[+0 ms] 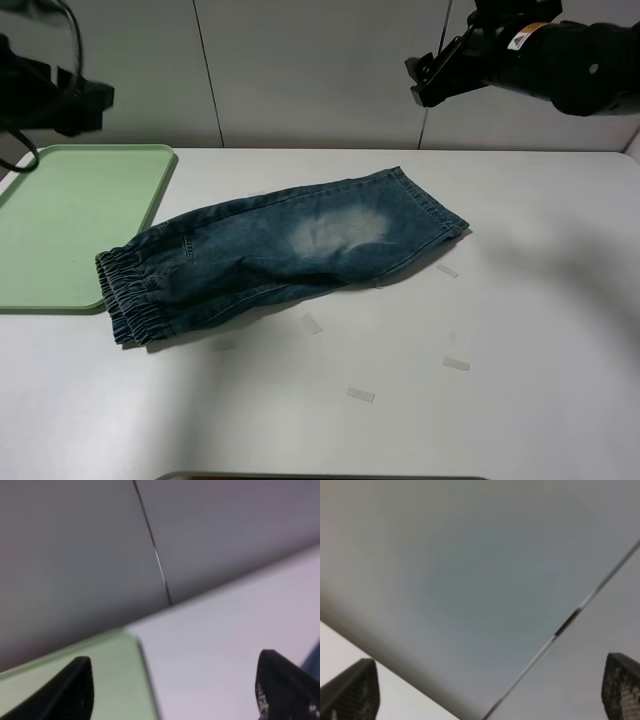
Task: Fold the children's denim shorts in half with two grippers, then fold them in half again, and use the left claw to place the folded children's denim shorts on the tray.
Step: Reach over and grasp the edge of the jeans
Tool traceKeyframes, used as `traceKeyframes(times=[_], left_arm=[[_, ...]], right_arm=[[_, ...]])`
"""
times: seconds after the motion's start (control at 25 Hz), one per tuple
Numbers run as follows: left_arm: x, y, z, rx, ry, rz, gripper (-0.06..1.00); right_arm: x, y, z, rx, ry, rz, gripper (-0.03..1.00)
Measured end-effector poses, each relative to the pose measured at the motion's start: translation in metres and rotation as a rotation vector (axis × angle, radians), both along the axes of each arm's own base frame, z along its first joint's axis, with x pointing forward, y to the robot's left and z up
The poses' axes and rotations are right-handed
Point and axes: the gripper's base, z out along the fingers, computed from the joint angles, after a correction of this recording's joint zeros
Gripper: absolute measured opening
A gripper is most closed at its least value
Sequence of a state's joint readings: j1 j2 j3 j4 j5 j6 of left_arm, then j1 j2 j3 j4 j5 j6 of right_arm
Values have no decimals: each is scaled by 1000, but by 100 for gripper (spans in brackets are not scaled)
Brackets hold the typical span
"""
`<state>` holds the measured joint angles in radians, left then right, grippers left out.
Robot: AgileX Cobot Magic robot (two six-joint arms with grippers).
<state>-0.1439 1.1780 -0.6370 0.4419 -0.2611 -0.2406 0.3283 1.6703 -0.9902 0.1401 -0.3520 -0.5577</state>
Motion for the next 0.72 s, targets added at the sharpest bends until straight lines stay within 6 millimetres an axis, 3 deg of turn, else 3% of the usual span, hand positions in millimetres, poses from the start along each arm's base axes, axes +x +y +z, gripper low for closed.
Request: traceKeyframes(times=[0.24, 0.48, 0.72], left_arm=[[-48, 9, 54, -256, -161, 81, 78], [-117, 25, 93, -269, -335, 124, 81], [-195, 49, 122, -220, -396, 251, 82]], right_arm=[[-18, -6, 39, 44, -55, -3, 67], [-36, -12, 68, 104, -92, -9, 67], [-46, -14, 79, 123, -77, -5, 67]])
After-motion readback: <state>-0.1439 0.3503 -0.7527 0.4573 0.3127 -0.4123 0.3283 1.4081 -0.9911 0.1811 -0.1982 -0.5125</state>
